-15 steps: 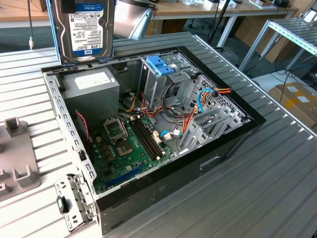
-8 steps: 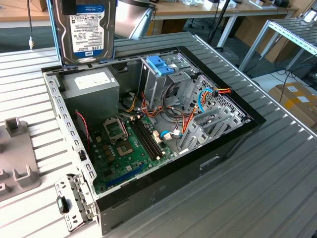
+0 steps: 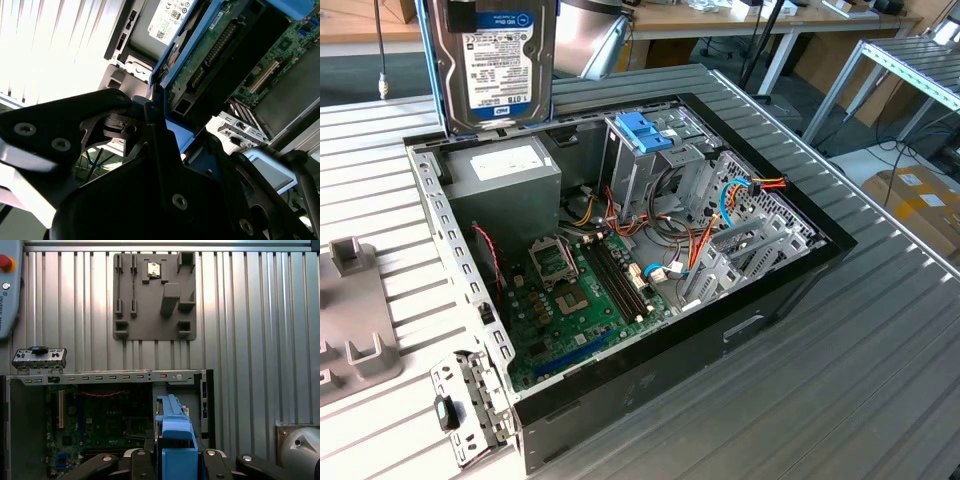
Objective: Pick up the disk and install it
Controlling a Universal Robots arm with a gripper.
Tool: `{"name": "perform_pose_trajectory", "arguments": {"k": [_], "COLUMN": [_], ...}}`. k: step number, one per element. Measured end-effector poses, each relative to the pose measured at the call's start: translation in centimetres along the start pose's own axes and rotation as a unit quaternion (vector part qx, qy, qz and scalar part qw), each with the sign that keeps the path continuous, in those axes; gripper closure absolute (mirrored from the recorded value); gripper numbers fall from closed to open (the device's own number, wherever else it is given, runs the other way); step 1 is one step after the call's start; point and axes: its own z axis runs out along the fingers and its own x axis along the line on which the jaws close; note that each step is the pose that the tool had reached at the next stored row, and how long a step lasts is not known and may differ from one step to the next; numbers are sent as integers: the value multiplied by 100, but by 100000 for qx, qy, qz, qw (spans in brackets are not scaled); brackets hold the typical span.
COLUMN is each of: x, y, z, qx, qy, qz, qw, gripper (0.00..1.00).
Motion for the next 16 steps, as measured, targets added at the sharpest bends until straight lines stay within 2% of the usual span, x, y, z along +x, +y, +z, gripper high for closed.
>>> {"name": "perform_pose_trajectory", "arguments": {"k": [16], "x": [97], "y": [-5], "z": [-3], "qx": [-4], "qy": [4], "qz": [0], "qw": [100000], "gripper": [63]}}
